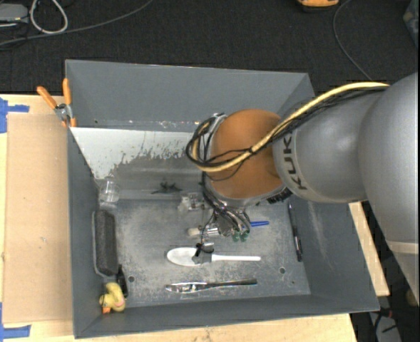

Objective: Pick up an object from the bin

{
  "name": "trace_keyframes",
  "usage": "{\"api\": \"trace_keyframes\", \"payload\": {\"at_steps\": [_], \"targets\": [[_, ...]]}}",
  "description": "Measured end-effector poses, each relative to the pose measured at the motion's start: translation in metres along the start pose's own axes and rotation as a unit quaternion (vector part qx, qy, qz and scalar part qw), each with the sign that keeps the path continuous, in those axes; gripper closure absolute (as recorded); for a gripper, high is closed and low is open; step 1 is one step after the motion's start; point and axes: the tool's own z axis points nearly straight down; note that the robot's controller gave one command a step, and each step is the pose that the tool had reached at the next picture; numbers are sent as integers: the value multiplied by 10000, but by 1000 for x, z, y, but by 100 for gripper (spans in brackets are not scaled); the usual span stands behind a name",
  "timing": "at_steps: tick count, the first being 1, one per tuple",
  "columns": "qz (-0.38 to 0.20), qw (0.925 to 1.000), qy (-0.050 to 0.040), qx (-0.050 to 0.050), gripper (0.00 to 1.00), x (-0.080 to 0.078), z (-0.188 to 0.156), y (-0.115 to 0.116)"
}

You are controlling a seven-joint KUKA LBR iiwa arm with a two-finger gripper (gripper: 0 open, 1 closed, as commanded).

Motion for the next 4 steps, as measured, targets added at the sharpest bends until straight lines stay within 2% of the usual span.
{"api": "trace_keyframes", "payload": {"at_steps": [1,2,3,4], "targets": [[-194,9998,7,-7,0,10,2,-27],[125,9999,10,5,0,4,7,-89],[-916,9958,-2,-18,0,77,37,-47],[-6,10000,-66,20,100,-1,35,-127]]}}
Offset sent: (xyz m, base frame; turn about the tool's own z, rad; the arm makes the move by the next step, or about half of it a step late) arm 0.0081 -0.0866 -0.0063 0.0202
